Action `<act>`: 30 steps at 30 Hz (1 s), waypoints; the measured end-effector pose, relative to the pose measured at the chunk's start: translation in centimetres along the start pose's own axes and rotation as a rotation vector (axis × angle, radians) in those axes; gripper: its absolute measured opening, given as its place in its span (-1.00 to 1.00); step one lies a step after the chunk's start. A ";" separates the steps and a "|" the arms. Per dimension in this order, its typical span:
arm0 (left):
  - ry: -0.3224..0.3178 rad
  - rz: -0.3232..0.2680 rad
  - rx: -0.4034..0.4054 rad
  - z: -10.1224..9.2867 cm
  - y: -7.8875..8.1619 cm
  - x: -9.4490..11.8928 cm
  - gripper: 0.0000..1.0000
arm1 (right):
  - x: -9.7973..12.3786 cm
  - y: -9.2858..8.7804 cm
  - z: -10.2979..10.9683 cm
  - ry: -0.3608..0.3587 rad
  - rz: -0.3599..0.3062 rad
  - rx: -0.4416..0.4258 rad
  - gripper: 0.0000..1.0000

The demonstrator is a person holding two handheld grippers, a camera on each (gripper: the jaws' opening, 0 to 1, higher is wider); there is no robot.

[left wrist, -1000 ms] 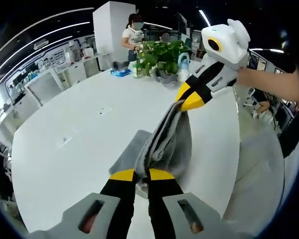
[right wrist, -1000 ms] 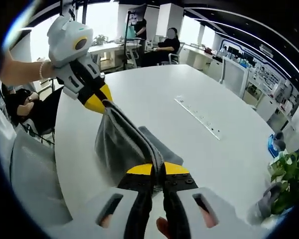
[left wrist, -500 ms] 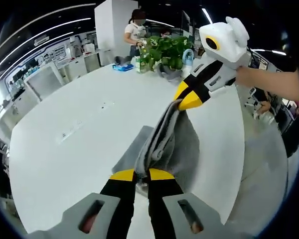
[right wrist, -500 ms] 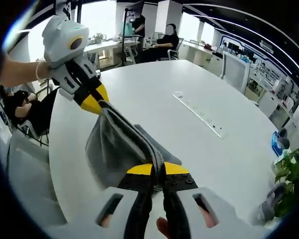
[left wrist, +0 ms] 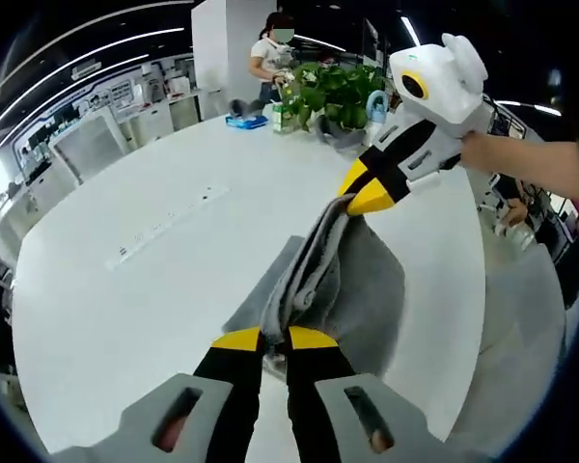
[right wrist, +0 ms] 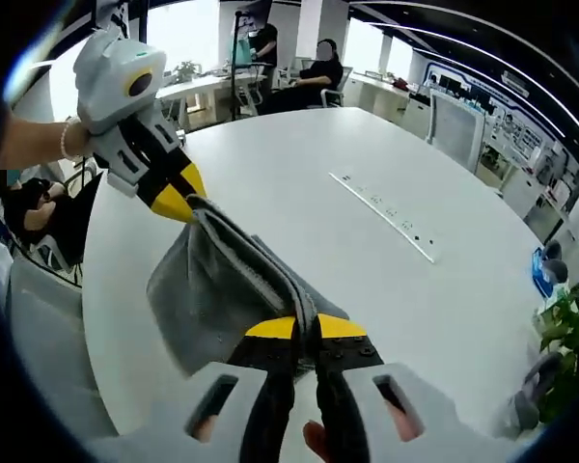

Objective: Fold the towel on the table until its edges align and the towel forms a compact rectangular stack.

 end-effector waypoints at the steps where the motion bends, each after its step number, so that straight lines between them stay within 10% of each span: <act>1: 0.001 0.002 0.004 0.1 0.0 -0.2 -0.83 | -0.3 -0.1 -0.1 -0.003 0.001 0.001 -0.93; 30: 0.004 0.054 0.138 2.5 -2.0 -5.5 -0.83 | -5.3 -2.6 -1.6 0.012 0.054 -0.028 -0.92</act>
Point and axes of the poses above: the point that each gripper's makers call its tool centre point, and the gripper's own axes: x roughly backward along the fingers, z roughly to its left, y roughly out of its top, the point moved 8 cm from there along x, roughly backward along the fingers, and after that the axes turned 3 degrees about -y, right-handed, at the moved point
